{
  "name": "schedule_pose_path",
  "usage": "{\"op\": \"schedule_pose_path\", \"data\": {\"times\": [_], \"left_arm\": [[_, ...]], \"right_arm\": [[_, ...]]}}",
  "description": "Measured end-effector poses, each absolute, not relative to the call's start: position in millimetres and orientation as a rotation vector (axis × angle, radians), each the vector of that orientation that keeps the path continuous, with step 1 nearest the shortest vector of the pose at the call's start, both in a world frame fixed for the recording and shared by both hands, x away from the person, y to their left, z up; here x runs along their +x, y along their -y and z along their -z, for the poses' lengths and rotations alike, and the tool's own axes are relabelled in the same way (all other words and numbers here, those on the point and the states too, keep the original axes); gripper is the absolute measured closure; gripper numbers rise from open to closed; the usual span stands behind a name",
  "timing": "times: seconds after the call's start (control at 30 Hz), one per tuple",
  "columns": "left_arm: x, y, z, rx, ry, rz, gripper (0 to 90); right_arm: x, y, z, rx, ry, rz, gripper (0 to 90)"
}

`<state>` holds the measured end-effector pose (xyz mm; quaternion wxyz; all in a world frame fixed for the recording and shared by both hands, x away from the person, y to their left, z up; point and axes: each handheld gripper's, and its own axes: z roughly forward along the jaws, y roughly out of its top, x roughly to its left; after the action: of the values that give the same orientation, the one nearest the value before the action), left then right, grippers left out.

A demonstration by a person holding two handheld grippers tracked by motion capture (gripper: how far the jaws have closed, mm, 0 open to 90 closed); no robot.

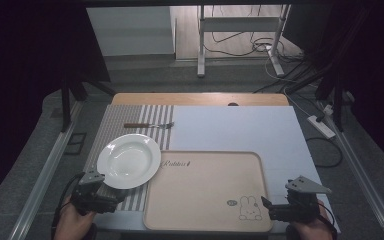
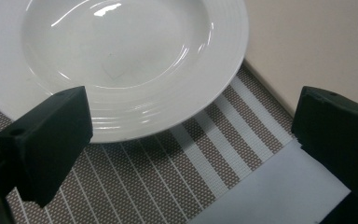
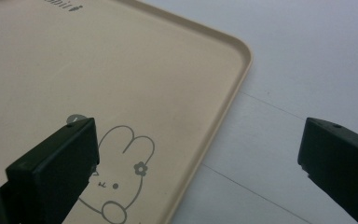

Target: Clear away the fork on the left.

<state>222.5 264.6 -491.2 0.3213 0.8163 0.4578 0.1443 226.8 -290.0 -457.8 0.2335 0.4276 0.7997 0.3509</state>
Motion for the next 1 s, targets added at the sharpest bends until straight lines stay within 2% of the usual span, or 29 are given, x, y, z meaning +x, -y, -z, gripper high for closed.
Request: {"op": "schedule_pose_path", "data": {"times": [0.2, 1.0], "left_arm": [[238.4, -264.3, 493.9, 2.129, -1.211, -0.331, 0.0], [298.4, -248.2, 499.5, 2.188, -1.152, -0.295, 0.0]], "right_arm": [[226.7, 290.5, 457.6, 1.175, -2.196, -0.967, 0.0], [227.0, 289.3, 458.2, 1.168, -2.199, -0.953, 0.0]]}}
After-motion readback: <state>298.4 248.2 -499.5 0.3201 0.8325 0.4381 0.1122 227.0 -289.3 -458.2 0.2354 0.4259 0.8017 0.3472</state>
